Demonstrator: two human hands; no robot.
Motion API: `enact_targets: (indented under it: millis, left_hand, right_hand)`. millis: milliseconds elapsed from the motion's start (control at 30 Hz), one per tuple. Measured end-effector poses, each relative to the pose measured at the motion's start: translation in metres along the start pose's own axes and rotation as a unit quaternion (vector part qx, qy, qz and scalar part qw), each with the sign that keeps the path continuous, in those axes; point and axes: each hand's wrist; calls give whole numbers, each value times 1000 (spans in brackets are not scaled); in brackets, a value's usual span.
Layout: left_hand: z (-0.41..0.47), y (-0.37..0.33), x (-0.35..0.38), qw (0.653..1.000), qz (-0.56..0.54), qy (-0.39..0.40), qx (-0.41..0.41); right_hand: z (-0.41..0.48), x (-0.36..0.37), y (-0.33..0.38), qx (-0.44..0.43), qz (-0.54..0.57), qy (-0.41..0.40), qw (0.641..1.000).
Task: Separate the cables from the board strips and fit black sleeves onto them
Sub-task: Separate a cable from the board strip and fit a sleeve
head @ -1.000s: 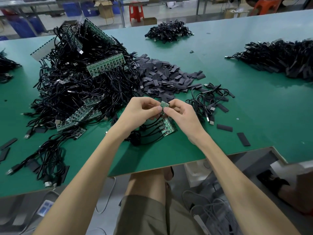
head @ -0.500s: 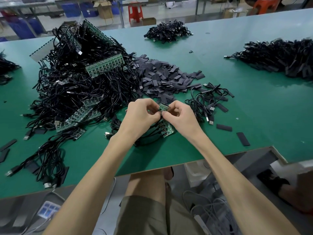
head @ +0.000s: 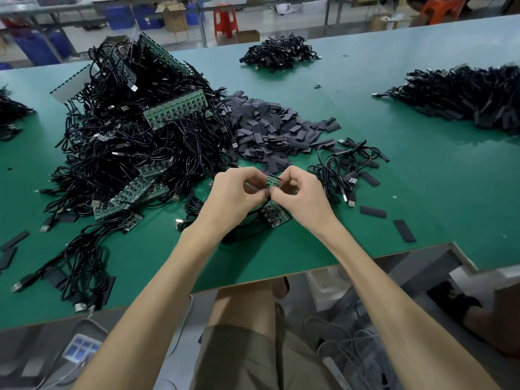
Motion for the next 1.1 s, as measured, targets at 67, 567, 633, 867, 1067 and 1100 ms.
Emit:
enact_targets:
  millis: [67, 567, 633, 867, 1067, 1100]
  left_hand:
    - [1, 1, 1, 1000, -5, -3, -1]
    - [-7, 8, 7, 999, -25, -28, -10]
    - [-9, 7, 9, 999, -23, -35, -9]
    - [0, -1, 10, 998, -3, -56, -10]
    - [0, -19, -13, 996, -70, -59, 0]
    - [0, -26, -17, 993, -104, -58, 10]
  right_hand:
    - [0, 0, 0, 0, 7, 2, 1000]
    - [-1, -1, 0, -7, -14, 20, 1000]
    - [-1, -1, 1, -10, -18, 20, 1000]
    - [-1, 0, -1, -2, -10, -3, 1000]
    - [0, 2, -2, -3, -42, 44, 998]
    - [0, 2, -2, -6, -57, 54, 997]
Point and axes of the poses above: each hand's wrist, its own z-axis towards the middle knuckle, its own x-axis out of the palm, y = z × x, and after that the axes turned 7 degrees about -z, right-handed
